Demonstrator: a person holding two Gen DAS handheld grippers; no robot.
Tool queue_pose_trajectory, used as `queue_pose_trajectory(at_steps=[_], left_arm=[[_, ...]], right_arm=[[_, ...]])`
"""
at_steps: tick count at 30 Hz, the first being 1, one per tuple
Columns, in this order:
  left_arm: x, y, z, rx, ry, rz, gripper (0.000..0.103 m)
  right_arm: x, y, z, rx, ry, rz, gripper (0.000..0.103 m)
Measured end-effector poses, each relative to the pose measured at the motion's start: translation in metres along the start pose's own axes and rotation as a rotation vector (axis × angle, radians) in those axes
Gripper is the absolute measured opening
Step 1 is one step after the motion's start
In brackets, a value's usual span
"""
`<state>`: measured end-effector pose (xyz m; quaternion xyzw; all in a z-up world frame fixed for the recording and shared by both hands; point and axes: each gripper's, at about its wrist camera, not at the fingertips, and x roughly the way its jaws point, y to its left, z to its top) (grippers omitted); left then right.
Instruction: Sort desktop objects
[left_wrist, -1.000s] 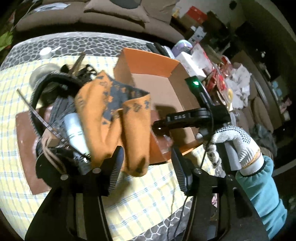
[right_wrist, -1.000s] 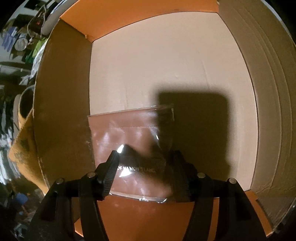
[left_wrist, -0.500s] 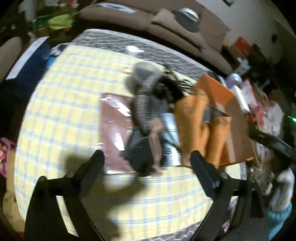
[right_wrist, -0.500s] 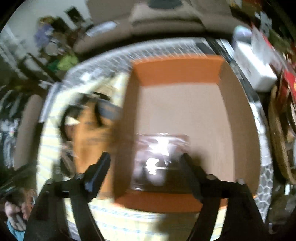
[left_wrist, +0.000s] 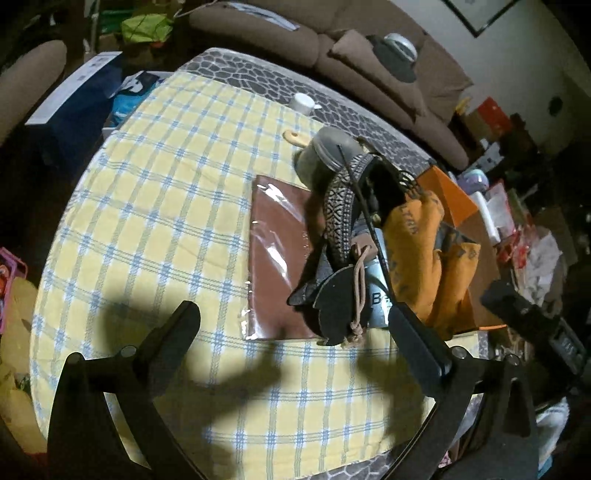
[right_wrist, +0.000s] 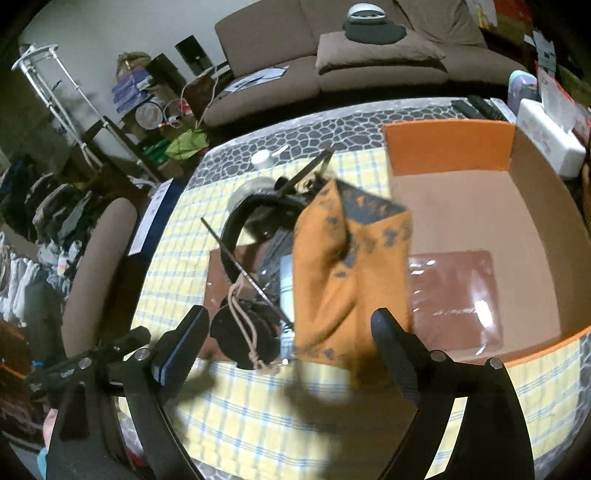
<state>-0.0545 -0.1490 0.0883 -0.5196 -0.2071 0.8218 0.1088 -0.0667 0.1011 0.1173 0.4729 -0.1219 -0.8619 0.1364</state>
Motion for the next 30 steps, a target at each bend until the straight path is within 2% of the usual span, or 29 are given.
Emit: queue_pose_trajectory(at_steps=[5,9,13,17,23,25,28,30], left_arm=[[0.027,-0.012,-0.003,0.086,0.055,0.003,0.100],[0.044,-0.023,-0.006,0.164,0.075,0.048,0.085],[0.055,-0.027,-0.007,0.199,0.085,0.065,0.079],[0.059,-0.031,-0.004,0.219,0.065,0.056,0.076],[0.052,-0.056,0.008,0.307,-0.046,0.062,0.076],[0.055,-0.069,0.013,0.354,-0.074,0.079,0.076],[0.069,-0.083,0.018,0.412,-0.078,0.149,0.076],[0.081,-0.088,0.019,0.426,-0.044,0.179,0.060]], right_arm=[[0.014,0.011,-0.009,-0.003,-0.021,-0.022,0.091],[0.022,0.018,-0.011,-0.028,-0.042,-0.051,0.091],[0.025,0.011,-0.011,-0.005,-0.067,-0.042,0.091],[0.031,0.001,-0.007,0.053,-0.028,0.006,0.085],[0.032,-0.001,-0.004,0.060,-0.025,0.025,0.084],[0.035,-0.002,-0.003,0.064,-0.016,0.031,0.084],[0.038,-0.002,-0.003,0.063,-0.012,0.035,0.084],[0.040,-0.003,-0.002,0.059,-0.007,0.029,0.084]])
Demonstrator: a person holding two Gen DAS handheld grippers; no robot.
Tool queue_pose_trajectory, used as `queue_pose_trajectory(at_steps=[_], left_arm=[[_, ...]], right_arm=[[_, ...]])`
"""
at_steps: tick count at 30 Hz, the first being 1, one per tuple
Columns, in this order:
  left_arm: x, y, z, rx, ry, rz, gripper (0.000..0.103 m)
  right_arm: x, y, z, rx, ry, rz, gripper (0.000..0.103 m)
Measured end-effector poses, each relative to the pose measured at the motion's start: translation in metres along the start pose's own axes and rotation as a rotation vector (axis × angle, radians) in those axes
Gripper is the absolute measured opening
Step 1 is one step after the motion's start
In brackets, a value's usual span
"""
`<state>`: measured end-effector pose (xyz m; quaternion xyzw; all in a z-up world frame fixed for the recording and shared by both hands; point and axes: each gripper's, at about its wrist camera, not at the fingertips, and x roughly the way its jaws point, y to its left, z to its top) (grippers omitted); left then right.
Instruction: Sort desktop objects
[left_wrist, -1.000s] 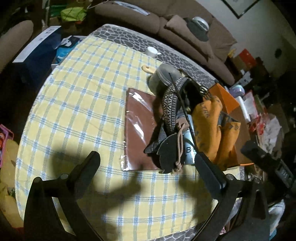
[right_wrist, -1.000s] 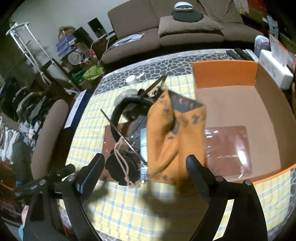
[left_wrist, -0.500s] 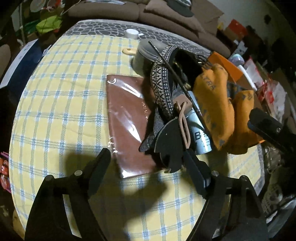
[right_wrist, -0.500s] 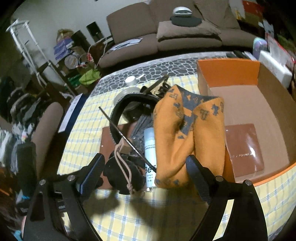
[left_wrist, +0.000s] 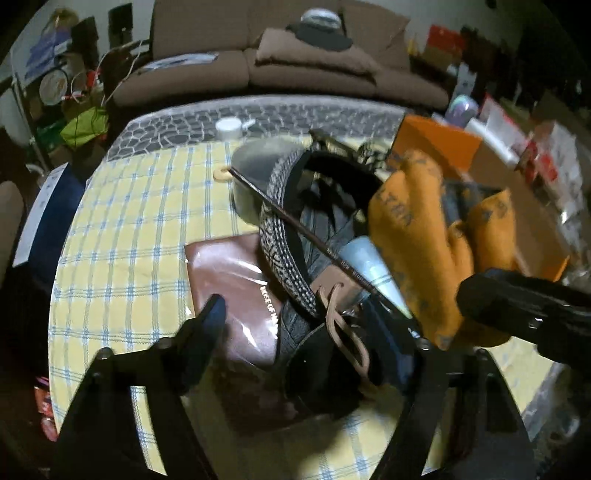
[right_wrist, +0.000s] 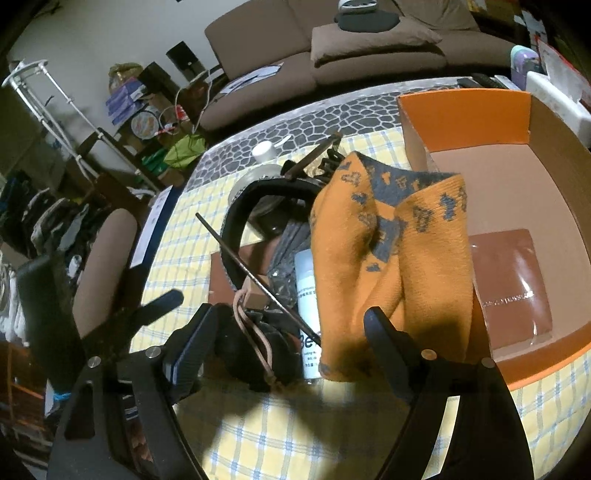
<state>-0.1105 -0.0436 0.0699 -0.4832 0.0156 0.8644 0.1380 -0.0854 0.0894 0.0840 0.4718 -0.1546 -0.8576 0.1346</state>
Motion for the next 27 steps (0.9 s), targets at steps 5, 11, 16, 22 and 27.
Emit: queue_pose_trajectory(at_steps=[5,11,16,22,27], left_arm=[[0.016,-0.007,-0.005,0.016,0.053,-0.014,0.039],[0.022,-0.005,-0.006,-0.033,0.068,-0.078,0.022],[0.020,0.013,-0.005,-0.141,0.067,-0.199,0.012],[-0.017,0.043,0.000,-0.290,-0.012,-0.413,0.005],[-0.028,0.049,0.000,-0.311,-0.017,-0.436,0.004]], right_arm=[[0.004,-0.008,0.001,0.003,0.006,-0.014,0.084],[0.003,-0.013,0.001,0.025,0.009,-0.004,0.083],[-0.001,-0.015,0.000,0.021,0.009,-0.003,0.083],[-0.005,-0.017,0.001,0.045,0.002,0.030,0.083],[-0.009,-0.014,-0.001,0.045,-0.004,0.040,0.083]])
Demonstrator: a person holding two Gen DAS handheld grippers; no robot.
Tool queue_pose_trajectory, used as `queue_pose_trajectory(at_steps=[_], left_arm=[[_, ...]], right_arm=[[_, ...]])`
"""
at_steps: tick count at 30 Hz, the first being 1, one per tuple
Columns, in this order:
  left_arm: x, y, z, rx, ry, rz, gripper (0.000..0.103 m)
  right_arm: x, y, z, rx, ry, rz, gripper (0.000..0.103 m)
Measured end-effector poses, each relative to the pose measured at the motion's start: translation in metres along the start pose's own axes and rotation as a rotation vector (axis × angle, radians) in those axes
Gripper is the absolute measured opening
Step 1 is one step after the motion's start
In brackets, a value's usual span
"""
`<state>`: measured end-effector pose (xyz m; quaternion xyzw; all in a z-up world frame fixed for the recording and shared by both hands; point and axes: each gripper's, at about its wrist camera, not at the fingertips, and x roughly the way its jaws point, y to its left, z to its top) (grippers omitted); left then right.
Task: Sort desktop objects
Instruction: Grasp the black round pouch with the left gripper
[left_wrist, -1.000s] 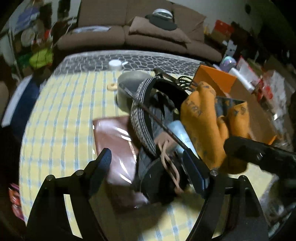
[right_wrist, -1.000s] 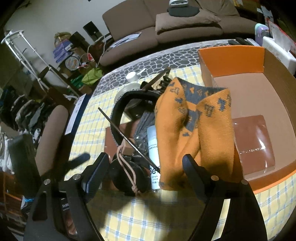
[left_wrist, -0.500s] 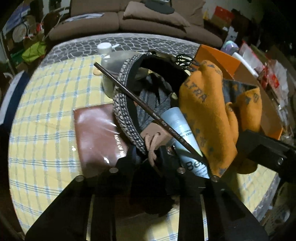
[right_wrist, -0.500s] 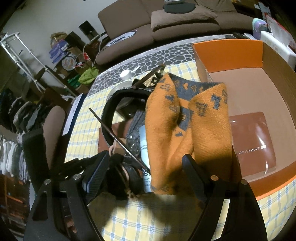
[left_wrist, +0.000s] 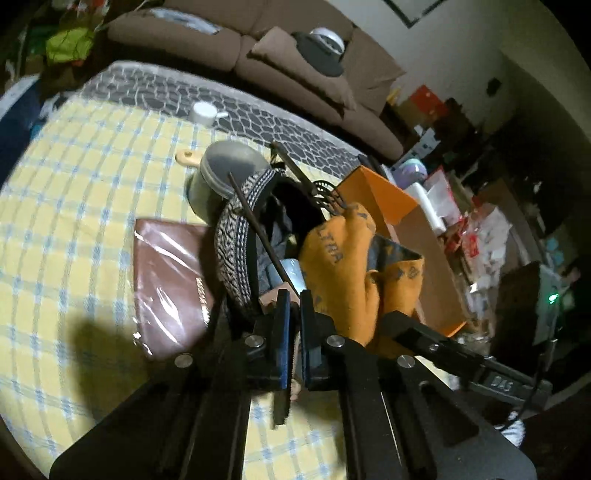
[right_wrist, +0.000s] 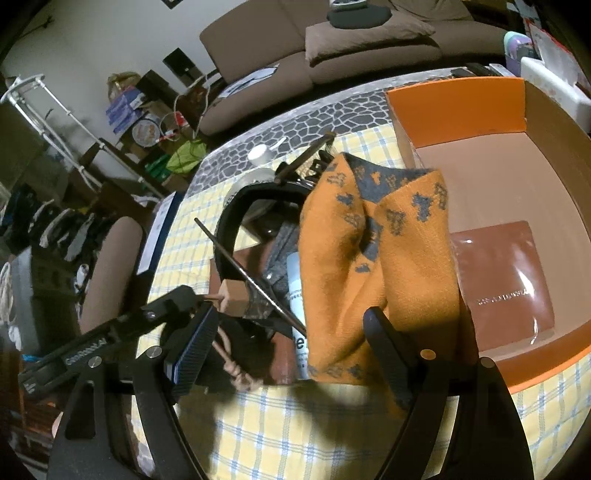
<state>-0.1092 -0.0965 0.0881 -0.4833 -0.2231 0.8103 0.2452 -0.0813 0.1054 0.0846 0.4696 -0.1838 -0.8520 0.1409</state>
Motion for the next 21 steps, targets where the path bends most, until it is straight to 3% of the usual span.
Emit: queue_pose_trajectory(at_steps=[8,13,16,20,21], left_arm=[[-0.036,-0.008,0.005,-0.019,-0.047,-0.128,0.004],[-0.055,-0.003,0.005,-0.033,-0.083,-0.145,0.004],[-0.057,0.008,0.005,-0.073,-0.082,-0.155,0.004],[-0.058,0.024,0.005,-0.139,-0.086,-0.163,0.004],[-0.059,0.027,0.005,-0.154,-0.088,-0.167,0.004]], right_arm=[[-0.002,0.007,-0.001,-0.005,0.008,0.071,0.083],[-0.003,0.010,-0.002,0.046,0.027,0.273,0.083],[-0.008,0.019,-0.003,0.023,0.020,0.351,0.083],[-0.012,0.036,-0.007,-0.040,0.019,0.382,0.073],[-0.011,0.042,-0.008,-0.068,0.023,0.370,0.066]])
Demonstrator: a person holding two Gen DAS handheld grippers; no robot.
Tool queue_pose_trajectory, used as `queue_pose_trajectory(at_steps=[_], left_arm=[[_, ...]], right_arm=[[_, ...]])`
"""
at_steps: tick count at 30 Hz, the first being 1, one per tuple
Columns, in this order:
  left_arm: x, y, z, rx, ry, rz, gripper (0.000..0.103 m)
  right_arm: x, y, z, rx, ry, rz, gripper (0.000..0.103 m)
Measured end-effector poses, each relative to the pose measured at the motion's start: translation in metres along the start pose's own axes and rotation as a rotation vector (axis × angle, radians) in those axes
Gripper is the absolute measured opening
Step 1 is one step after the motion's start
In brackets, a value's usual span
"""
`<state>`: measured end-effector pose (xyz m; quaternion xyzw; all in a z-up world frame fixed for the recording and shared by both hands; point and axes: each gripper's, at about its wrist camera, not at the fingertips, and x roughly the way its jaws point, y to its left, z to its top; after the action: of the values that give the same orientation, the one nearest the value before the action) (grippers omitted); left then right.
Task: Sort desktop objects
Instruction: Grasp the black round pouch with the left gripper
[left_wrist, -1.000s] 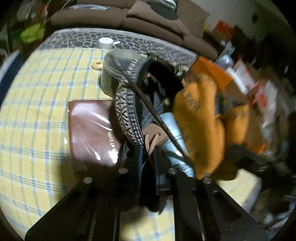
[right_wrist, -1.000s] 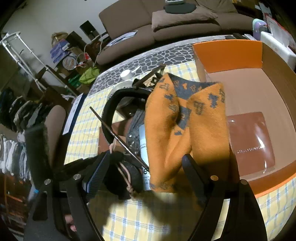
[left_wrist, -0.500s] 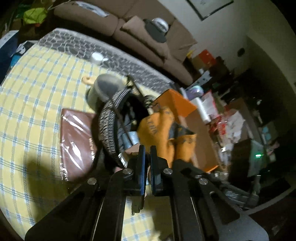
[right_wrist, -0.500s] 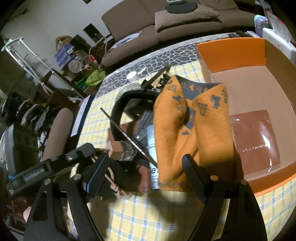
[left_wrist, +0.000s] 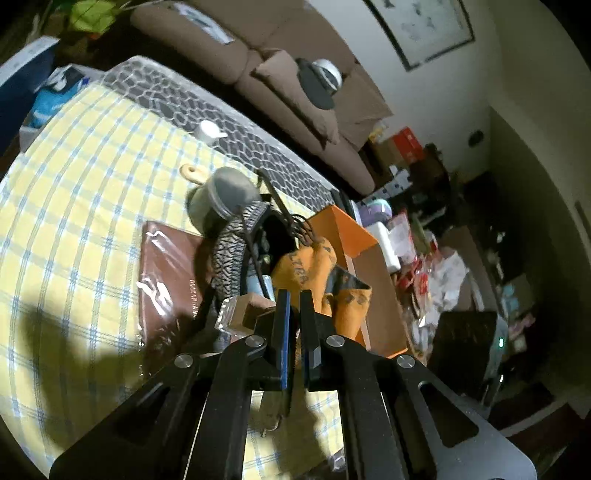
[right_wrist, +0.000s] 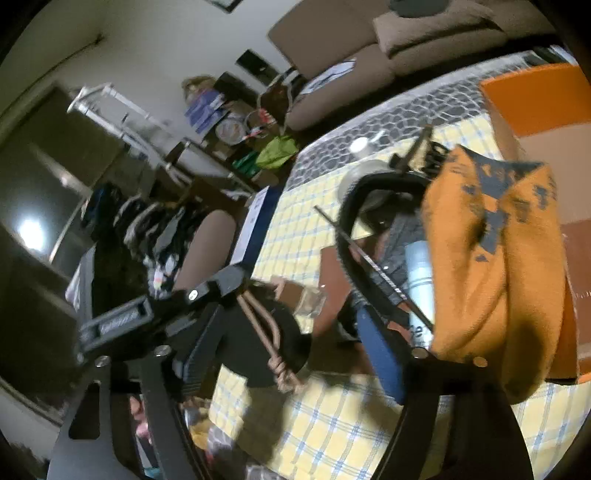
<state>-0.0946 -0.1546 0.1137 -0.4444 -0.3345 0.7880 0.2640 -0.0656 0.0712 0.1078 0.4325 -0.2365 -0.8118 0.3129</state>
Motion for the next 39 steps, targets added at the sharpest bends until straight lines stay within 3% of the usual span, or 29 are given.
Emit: queue_pose_trajectory(at_steps=[1,3,12,14,16,18,20,23,25,27,29,32,37,39], left_arm=[[-0.002,0.005,0.001,-0.020,-0.003,-0.005,0.004],[-0.003,0.010,0.002,-0.044,-0.007,-0.013,0.004],[-0.003,0.016,0.000,-0.094,0.009,-0.085,0.001],[0.000,0.017,0.000,-0.109,0.024,-0.118,0.000],[0.001,0.017,0.000,-0.112,0.029,-0.126,0.000],[0.001,0.018,0.000,-0.109,0.028,-0.108,0.000],[-0.001,0.020,0.001,-0.090,0.020,-0.044,0.000],[0.001,0.022,0.002,-0.011,0.048,0.123,0.001],[0.003,0.029,-0.001,0.048,0.046,0.297,0.009],[0.008,0.040,-0.003,0.089,0.073,0.414,0.032],[0.014,0.054,-0.008,0.104,0.120,0.455,0.046],[0.026,0.059,-0.021,0.162,0.186,0.501,0.051],[0.051,0.024,-0.061,0.508,0.236,0.612,0.059],[0.060,0.015,-0.072,0.581,0.237,0.644,0.059]], right_arm=[[0.005,0.007,-0.003,-0.038,0.019,-0.022,0.057],[0.014,0.014,-0.009,-0.081,0.047,-0.041,0.053],[0.052,0.039,-0.034,-0.233,0.113,-0.102,0.052],[0.058,0.041,-0.038,-0.247,0.117,-0.102,0.045],[0.064,0.040,-0.040,-0.247,0.141,-0.078,0.016],[0.069,0.039,-0.043,-0.242,0.151,-0.074,0.013],[0.074,0.035,-0.043,-0.240,0.161,-0.130,0.013],[0.074,0.019,-0.039,-0.192,0.173,-0.198,0.015],[0.074,0.007,-0.039,-0.169,0.188,-0.269,0.015],[0.074,-0.002,-0.038,-0.137,0.200,-0.288,0.015],[0.073,-0.010,-0.039,-0.121,0.212,-0.307,0.016],[0.073,-0.011,-0.037,-0.118,0.213,-0.315,0.024],[0.071,-0.013,-0.035,-0.113,0.204,-0.307,0.026],[0.067,-0.010,-0.036,-0.111,0.200,-0.312,0.027]])
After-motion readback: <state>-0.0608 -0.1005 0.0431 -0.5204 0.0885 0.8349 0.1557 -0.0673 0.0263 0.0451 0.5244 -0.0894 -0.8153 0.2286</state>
